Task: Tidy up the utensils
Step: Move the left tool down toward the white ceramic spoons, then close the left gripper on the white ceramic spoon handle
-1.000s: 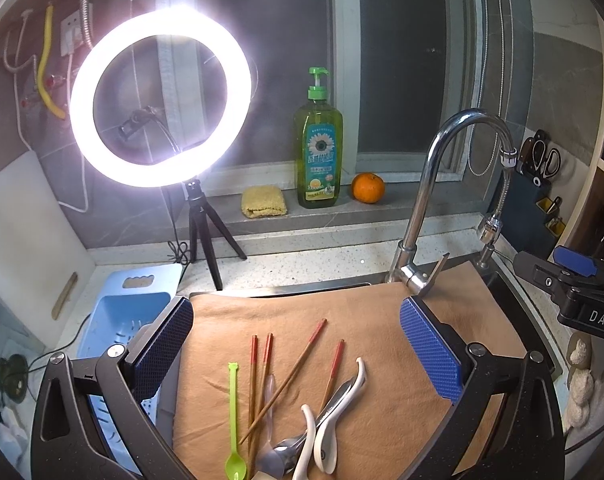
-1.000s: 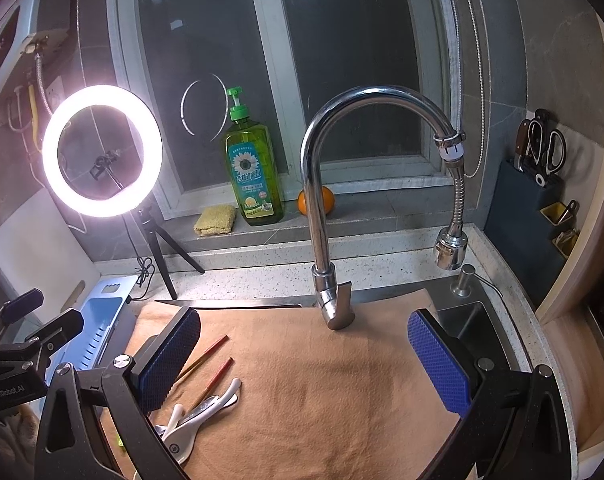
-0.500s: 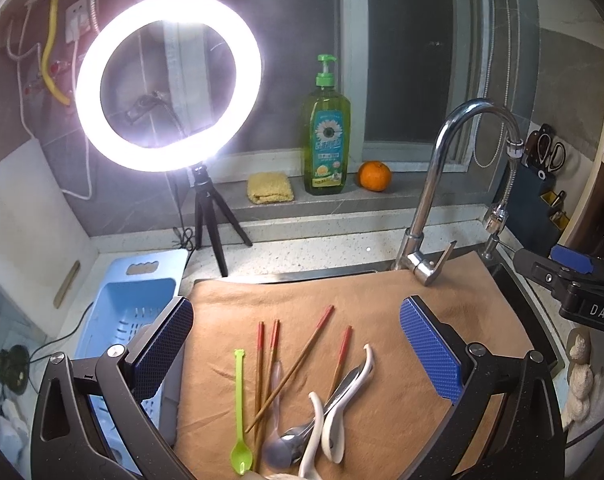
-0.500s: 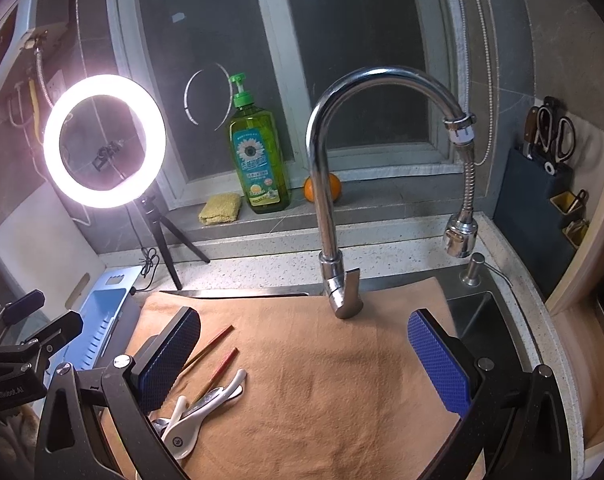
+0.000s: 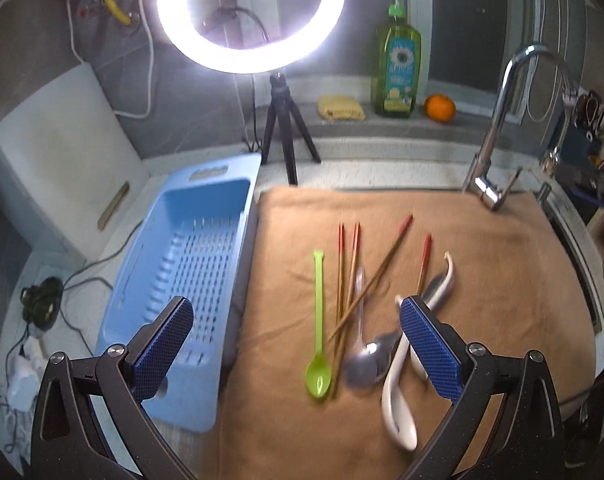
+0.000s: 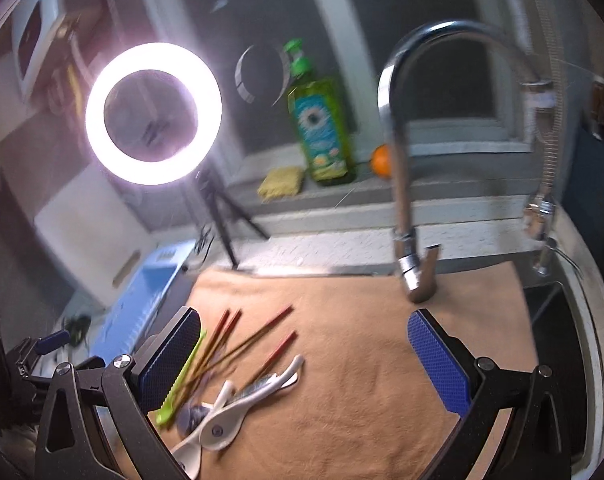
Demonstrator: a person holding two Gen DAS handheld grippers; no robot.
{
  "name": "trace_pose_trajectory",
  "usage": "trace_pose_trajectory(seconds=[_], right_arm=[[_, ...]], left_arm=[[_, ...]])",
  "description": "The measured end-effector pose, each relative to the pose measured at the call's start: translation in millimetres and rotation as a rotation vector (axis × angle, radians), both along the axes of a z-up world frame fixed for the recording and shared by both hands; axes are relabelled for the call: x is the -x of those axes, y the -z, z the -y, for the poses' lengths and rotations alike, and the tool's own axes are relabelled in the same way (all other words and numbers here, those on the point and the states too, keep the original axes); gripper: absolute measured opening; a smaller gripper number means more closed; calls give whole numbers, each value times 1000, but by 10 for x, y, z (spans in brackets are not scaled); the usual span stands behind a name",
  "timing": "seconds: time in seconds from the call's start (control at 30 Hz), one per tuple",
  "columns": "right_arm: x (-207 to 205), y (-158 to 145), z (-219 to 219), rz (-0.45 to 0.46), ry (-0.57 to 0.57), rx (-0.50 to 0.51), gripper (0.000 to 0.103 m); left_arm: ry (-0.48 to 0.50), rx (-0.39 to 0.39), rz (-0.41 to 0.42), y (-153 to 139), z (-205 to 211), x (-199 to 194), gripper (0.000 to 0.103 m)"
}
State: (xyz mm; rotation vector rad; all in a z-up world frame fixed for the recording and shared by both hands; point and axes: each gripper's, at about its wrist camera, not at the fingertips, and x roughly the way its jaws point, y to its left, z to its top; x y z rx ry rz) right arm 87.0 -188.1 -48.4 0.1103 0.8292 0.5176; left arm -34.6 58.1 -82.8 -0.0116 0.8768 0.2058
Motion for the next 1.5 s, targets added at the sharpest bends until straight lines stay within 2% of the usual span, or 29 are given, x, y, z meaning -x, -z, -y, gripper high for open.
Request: trace_pose_trajectory(seconds=[0.23, 0.3, 0.37, 0.47, 0.53, 0.63, 0.73, 0.77, 0.83, 0.87, 0.93, 0.97, 1.03, 1.23, 1.5], right_arm=[[-161, 352, -353, -191, -146, -38, 102], [-149, 439, -397, -225, -169, -42, 100], [-142, 513, -430, -256, -188, -46, 93], [-147, 619, -473, -312, -231, -70, 91], [-142, 675, -551, -345, -282, -75, 87], [-142, 742, -701, -371, -351, -66, 74], [-152, 847, -861, -397, -401, -46, 69], [-164, 906, -929, -411, -415, -35, 63], [-196, 1021, -1025, -458, -429, -26, 51], [-210, 1080, -1065, -487, -435, -28, 46], [-231, 1176, -1141, -525, -441, -23, 44], [-241, 1215, -1168, -533, -442, -15, 43], [-249, 1279, -1232, -549, -448, -3, 39], [-265, 1340, -1352, -554, -463, 48, 33], [-318, 1456, -1409, -590, -465, 87, 27]], left_arm=[[6, 31, -63, 239, 106, 324, 102], [7, 42, -78, 303, 154, 390, 102], [9, 43, -83, 359, 220, 447, 101], [4, 64, -96, 428, 327, 532, 99], [-2, 100, -105, 491, 388, 562, 92], [-8, 158, -129, 611, 465, 574, 80], [-21, 196, -148, 714, 466, 573, 70], [-29, 212, -145, 731, 445, 576, 69], [-42, 247, -134, 751, 398, 588, 60], [-48, 261, -129, 761, 380, 582, 58], [-58, 279, -124, 785, 338, 576, 55], [-62, 284, -122, 801, 320, 567, 53], [-45, 276, -113, 840, 306, 544, 42], [-23, 276, -125, 920, 315, 494, 37], [-35, 275, -136, 1039, 240, 455, 37]])
